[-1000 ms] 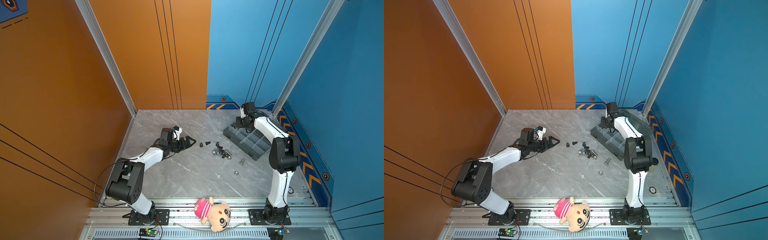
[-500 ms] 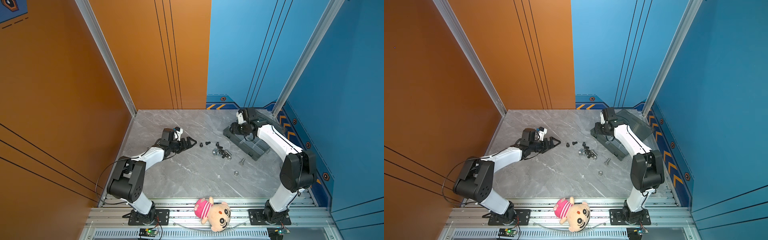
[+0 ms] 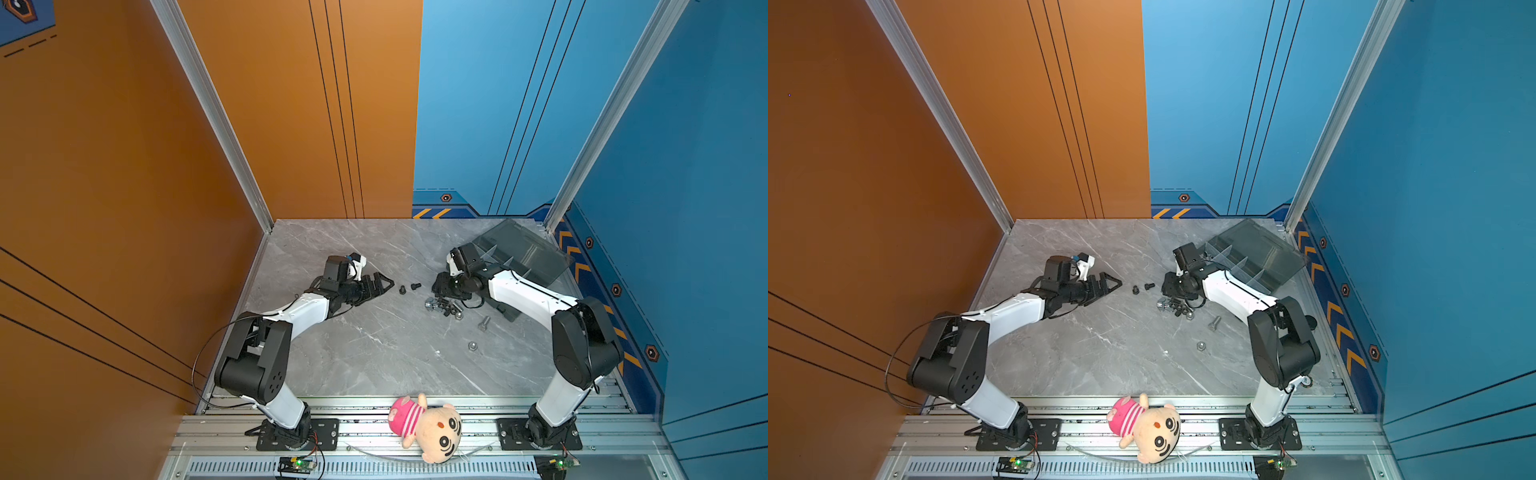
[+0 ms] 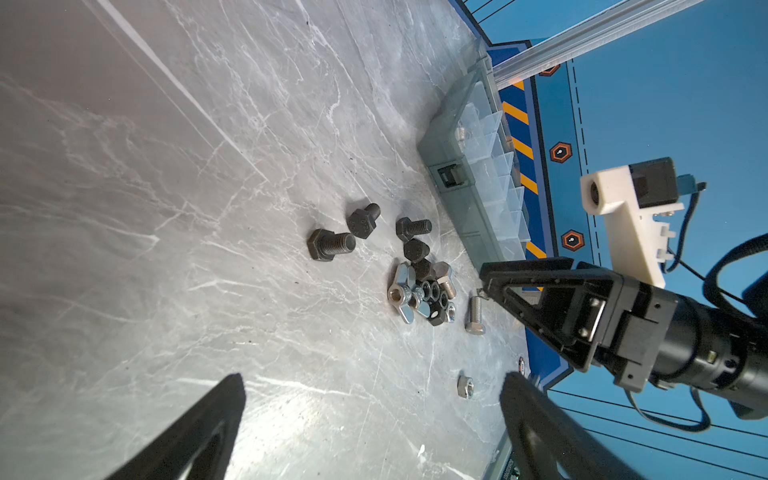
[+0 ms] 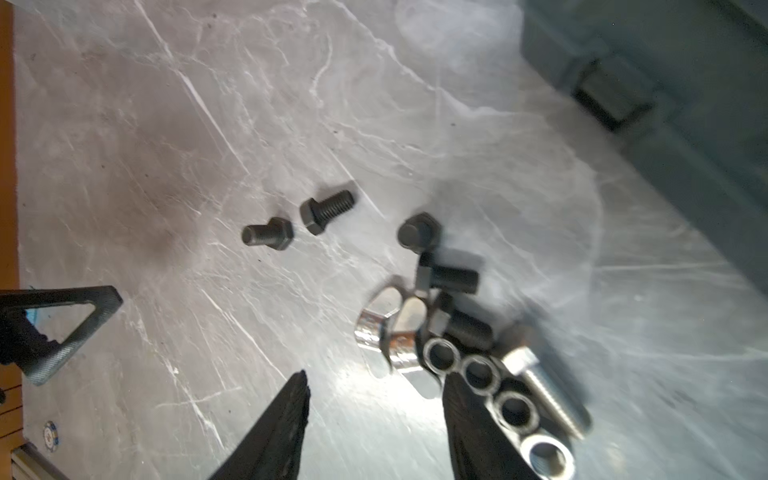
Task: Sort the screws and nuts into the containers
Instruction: 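Move the right gripper back over the hardware pile, then lower the right gripper onto another silver wing nut and close on it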
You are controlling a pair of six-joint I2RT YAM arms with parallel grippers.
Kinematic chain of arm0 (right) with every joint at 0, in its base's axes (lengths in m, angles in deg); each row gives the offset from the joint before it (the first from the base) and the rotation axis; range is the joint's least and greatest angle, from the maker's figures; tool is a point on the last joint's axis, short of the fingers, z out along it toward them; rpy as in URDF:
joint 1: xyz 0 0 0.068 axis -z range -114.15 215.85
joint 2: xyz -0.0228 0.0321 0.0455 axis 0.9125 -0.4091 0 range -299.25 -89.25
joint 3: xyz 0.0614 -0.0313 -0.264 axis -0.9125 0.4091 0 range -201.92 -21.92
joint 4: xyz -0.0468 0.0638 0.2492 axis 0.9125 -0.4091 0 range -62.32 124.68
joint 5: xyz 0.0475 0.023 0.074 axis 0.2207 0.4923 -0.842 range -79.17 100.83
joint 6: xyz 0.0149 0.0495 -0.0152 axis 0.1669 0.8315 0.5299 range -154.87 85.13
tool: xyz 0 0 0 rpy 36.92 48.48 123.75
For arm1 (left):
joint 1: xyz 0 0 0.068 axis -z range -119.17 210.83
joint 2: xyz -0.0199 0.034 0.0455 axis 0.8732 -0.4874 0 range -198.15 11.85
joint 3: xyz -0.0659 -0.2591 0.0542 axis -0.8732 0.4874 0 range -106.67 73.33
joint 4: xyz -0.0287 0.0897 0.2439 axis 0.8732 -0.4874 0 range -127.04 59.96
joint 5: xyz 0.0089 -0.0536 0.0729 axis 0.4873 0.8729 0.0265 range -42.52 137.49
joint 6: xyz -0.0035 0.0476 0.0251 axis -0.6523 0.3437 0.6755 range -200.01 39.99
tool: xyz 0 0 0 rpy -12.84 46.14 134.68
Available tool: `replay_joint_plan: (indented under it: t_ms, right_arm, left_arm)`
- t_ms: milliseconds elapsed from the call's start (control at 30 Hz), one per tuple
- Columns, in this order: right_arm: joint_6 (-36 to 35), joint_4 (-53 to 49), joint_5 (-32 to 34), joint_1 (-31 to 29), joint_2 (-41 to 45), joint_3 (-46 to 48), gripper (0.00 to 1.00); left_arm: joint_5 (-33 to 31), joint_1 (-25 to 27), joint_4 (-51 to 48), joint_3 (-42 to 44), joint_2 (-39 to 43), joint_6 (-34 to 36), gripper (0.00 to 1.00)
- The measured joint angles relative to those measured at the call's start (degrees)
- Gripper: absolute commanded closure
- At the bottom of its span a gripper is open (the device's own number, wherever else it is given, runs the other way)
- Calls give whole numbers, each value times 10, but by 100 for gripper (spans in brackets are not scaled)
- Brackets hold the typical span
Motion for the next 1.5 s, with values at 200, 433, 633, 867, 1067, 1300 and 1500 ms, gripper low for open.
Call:
replay_joint_plan:
  t_ms: [200,433,633,867,1067,1300,1500]
  right_arm:
    - [38,31,-13,-27,-56,-2,45]
    - [68,40,-14,-38,-88,-20,46]
    - [76,41,-13,-38,-89,-30,46]
    - [78,34,-7,-41,-96,-32,46]
    - [77,15,8,-51,-97,-40,47]
    - [76,-2,31,-61,-110,-52,47]
    - [71,-20,43,-65,-123,-57,48]
  left_arm:
    - [0,-1,6,0,0,-2,2]
    - [0,-2,7,3,0,-2,2]
    - [0,-4,9,7,0,-2,2]
    - [0,-4,9,7,0,-2,2]
    - [0,-4,9,7,0,-2,2]
    - [0,-5,9,7,0,-2,2]
    - [0,-5,10,7,0,-2,2]
